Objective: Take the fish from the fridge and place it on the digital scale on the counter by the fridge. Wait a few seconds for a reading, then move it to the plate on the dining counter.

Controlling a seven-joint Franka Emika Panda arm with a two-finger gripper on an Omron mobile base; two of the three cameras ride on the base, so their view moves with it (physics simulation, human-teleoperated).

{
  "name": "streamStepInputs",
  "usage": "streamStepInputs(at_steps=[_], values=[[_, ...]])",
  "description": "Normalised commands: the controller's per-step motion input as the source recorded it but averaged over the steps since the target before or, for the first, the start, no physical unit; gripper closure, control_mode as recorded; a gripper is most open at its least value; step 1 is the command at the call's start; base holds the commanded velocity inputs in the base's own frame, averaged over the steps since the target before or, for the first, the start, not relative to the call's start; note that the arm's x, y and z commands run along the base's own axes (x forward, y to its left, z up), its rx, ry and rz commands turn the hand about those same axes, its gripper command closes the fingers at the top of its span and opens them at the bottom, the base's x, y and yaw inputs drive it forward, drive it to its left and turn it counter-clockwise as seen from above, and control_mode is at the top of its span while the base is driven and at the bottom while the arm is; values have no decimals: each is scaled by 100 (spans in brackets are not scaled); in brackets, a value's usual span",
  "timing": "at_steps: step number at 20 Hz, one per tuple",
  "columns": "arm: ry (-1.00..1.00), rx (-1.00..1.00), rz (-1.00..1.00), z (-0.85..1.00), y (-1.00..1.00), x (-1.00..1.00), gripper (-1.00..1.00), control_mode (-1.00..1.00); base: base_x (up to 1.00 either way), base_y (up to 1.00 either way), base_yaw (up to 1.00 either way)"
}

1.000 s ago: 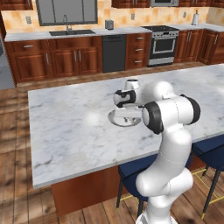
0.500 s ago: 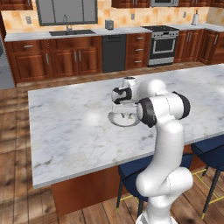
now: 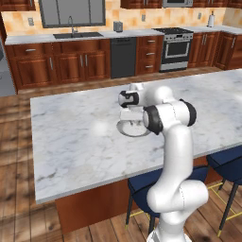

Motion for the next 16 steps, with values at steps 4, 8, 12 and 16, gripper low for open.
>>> streamStepInputs(at_steps=[4, 8, 12, 16], values=[[3, 0, 0, -36, -4, -54, 100, -100, 0, 0, 0], [0, 0, 0, -27, 0, -19, 100, -100, 0, 0, 0], [0, 0, 0, -14, 0, 19, 100, -100, 0, 0, 0], [0, 0, 0, -4, 0, 66, 100, -100, 0, 0, 0]])
